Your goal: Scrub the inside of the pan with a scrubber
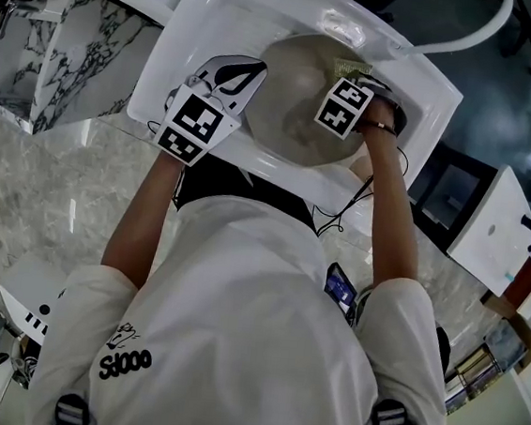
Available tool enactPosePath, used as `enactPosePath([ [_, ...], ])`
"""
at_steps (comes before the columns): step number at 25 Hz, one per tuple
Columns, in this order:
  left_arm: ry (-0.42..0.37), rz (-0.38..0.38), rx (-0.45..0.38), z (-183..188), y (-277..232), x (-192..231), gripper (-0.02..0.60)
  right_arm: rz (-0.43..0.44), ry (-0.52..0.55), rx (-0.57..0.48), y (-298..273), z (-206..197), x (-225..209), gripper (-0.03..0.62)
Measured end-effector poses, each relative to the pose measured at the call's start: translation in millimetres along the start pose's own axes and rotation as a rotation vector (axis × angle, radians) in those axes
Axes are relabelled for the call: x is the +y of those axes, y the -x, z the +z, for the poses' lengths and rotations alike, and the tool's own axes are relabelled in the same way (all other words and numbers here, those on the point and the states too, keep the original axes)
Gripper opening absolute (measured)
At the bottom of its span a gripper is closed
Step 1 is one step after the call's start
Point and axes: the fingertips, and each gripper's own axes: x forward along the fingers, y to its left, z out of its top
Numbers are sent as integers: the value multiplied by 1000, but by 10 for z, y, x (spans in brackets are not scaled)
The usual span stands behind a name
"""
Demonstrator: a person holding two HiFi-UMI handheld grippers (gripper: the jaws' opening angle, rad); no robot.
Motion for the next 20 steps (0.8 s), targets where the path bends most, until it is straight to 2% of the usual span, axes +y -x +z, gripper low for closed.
enactPosePath([
  [6, 7, -1, 7, -23, 22, 14, 5, 142, 20, 105, -174, -146, 323, 80],
  [9, 7, 2, 10, -31, 25, 6, 5, 175, -2, 132, -213, -171, 410, 81],
  [13, 12, 1, 13, -55, 38, -3, 5, 251, -69, 153, -186, -168, 519, 81],
  [20, 6, -25, 14, -55, 39, -42, 5, 397, -119, 162, -89, -203, 799, 80],
])
